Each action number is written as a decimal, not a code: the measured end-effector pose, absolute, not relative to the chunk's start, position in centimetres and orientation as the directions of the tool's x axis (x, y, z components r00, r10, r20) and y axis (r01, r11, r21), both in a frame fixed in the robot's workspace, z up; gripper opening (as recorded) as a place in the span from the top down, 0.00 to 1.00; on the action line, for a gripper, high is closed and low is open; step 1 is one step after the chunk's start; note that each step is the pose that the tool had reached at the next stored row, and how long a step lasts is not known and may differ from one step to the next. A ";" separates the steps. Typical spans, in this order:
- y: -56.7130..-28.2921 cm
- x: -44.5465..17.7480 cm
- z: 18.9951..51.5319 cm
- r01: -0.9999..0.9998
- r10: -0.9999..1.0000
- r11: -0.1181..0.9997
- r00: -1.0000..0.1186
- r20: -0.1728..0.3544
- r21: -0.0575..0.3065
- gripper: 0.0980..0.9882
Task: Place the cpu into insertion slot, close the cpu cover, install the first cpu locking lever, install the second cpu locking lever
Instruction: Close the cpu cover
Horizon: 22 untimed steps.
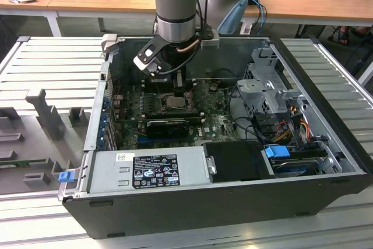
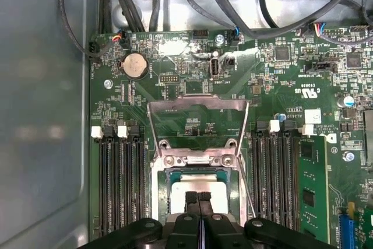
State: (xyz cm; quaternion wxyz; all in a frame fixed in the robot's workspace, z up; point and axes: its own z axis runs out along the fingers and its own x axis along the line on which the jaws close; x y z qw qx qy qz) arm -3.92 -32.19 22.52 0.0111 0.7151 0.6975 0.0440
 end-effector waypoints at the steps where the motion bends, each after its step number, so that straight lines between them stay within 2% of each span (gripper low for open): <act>1: -32.2 -3.9 22.5 0.997 0.998 -0.027 0.023 0.051 0.077 0.99; 22: -32.2 -3.8 23.9 0.997 0.998 -0.027 0.023 0.052 0.077 0.99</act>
